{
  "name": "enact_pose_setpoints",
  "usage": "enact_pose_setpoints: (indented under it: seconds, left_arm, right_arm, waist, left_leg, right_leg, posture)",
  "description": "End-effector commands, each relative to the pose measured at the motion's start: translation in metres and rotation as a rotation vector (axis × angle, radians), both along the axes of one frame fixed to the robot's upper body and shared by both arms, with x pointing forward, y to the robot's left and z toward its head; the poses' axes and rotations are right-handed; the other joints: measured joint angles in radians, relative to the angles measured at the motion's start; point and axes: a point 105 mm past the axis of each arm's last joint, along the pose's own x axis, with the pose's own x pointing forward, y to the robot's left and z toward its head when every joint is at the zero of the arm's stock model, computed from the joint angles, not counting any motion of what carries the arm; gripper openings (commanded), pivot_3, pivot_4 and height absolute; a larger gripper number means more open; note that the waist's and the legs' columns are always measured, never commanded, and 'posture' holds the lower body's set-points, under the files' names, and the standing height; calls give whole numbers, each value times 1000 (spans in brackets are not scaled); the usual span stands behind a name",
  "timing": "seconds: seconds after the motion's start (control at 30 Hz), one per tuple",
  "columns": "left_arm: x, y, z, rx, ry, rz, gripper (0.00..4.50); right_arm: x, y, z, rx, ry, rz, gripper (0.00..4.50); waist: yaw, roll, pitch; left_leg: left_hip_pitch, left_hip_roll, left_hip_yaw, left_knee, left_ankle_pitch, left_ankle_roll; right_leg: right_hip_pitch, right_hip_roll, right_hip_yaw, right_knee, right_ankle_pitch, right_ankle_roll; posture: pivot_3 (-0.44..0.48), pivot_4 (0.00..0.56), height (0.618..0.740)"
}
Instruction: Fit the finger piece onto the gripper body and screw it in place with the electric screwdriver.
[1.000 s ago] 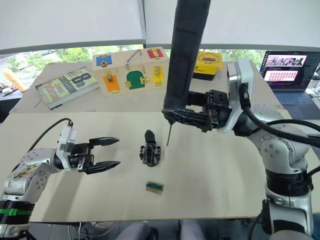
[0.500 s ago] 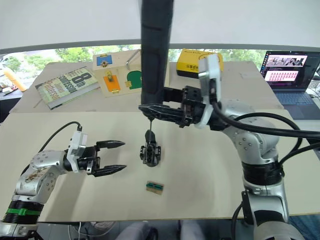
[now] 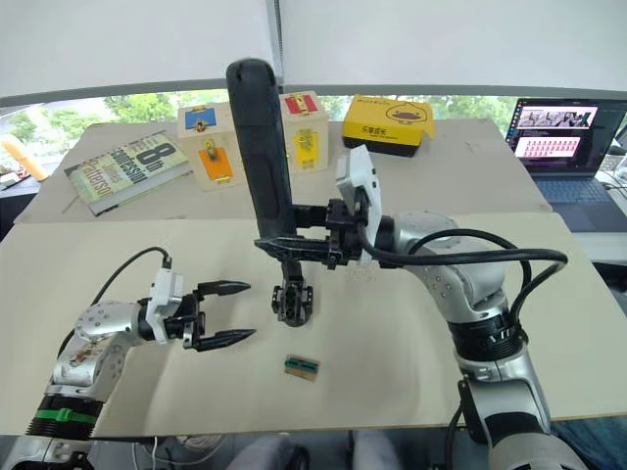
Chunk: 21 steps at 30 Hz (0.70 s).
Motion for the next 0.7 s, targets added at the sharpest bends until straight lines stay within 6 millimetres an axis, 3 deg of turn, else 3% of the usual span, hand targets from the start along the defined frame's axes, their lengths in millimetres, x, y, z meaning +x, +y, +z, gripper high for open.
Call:
enact_pose_setpoints:
  seconds: [0.03,0.27,0.7]
  left_arm:
    - [3,-4,0,11,-36,-10,4500]
    - [9,-13,-6,1,-8,-30,4500]
    - [13,-25,-1,-18,-5,-45,4500]
  right_arm:
    - [-6,2,14,34,-55,27,1912]
    - [-3,5,20,44,-64,19,1912]
    - [-6,8,22,53,-55,35,1912]
  waist:
    - [-1,0,0]
    - [-3,0,0]
    - [-4,0,0]
  left_leg:
    - [0,0,0,0,0,0]
    - [0,0,0,1,0,0]
    - [-1,-1,1,2,0,0]
  right_leg:
    - [0,0,0,0,0,0]
    - [0,0,0,1,0,0]
    - [-3,-1,0,8,0,0]
  posture:
    - [0,150,740]
    - [0,150,740]
    - [0,150,740]
